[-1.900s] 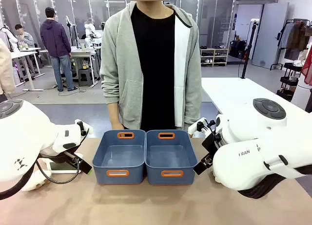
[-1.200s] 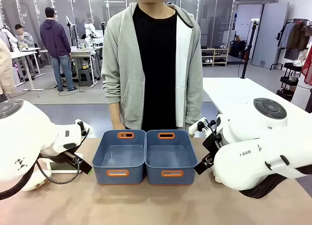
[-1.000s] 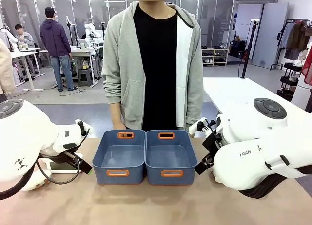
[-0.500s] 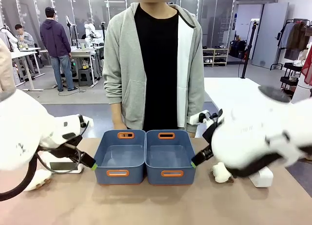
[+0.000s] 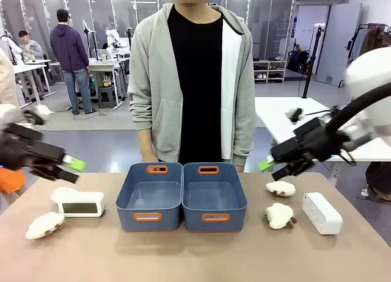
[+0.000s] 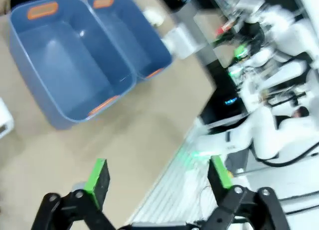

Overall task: Sort the digital clocks into the basket.
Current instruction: Pick up the Digital clock from the table and place it into the empty Plastic storage basket.

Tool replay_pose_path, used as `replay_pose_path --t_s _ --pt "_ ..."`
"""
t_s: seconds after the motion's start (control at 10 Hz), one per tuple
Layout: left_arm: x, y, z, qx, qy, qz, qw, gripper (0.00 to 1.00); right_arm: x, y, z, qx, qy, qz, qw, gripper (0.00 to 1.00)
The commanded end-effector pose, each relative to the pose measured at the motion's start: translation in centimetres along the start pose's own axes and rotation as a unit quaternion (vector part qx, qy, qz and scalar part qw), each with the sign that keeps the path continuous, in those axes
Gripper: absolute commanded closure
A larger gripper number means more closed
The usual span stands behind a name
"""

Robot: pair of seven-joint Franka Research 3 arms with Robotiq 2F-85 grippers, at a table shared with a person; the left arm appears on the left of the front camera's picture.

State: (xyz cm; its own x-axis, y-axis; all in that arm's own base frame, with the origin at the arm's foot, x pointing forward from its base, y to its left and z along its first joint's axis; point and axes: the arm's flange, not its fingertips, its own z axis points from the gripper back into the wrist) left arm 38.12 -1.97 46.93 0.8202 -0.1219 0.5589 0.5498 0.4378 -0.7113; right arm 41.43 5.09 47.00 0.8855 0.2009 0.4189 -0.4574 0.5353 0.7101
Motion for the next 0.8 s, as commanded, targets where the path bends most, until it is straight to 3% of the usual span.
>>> replay_pose_path --t_s 0.0,0.2,0.4,0.6,0.7 --pt "-2.7 2.8 4.4 -0.079 -0.078 0.039 0.993 0.0 -1.9 -4.3 4.2 0.086 -0.052 -0.072 0.992 0.0" --pt "-9.3 4.2 10.9 -0.066 -0.194 0.06 0.977 0.0 -7.9 -8.7 11.9 0.131 -0.168 -0.113 0.97 0.0" --pt "-16.6 4.8 15.9 -0.017 -0.299 0.09 0.95 0.0 -15.3 -12.9 18.5 0.14 -0.294 -0.164 0.931 0.0" --pt "-21.1 4.5 19.4 0.044 -0.352 0.137 0.925 0.0 -19.3 -13.0 21.9 0.118 -0.349 -0.171 0.914 0.0" --pt "-21.2 3.9 20.0 0.062 -0.363 0.135 0.92 0.0 -19.3 -12.4 22.5 0.105 -0.351 -0.168 0.915 0.0"
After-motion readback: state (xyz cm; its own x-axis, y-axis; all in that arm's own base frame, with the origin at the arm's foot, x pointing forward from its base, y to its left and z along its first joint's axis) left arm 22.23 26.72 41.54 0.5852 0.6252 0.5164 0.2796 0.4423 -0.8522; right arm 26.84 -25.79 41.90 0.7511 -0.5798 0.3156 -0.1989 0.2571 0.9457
